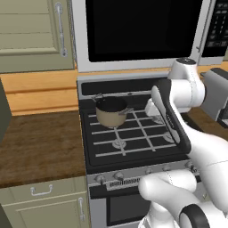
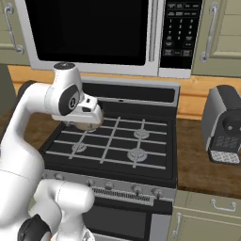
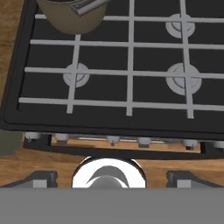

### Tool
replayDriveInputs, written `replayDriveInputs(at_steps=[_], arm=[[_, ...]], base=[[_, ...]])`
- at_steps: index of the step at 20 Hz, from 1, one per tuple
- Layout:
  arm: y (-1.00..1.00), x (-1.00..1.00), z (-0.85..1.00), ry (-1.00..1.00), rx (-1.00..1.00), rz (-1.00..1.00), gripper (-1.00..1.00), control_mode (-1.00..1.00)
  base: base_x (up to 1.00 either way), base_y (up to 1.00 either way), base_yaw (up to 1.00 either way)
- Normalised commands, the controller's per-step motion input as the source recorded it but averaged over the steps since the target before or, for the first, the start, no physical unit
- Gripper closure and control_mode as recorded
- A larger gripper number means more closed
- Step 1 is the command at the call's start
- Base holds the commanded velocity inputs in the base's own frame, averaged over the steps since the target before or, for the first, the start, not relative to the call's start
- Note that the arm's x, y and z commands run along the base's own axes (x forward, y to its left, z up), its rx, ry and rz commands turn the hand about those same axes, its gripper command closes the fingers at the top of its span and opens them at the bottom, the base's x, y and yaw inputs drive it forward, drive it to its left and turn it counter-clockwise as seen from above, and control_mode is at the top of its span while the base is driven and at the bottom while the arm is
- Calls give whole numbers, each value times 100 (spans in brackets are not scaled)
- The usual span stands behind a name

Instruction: Turn off the rear left burner of the stove.

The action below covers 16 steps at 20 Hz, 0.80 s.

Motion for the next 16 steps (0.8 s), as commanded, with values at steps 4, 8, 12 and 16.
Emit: replayDriveInputs(at_steps=[4,8,12,16], arm=[[-44,-19,-6,0,0,-3,-100,-100],[-20,-16,0,0,0,-1,-100,-100],[0,0,0,-2,0,0,-100,-100],[0,0,0,-1,0,0,-100,-100]], base=[[0,0,0],[0,0,0],[0,0,0],[0,0,0]])
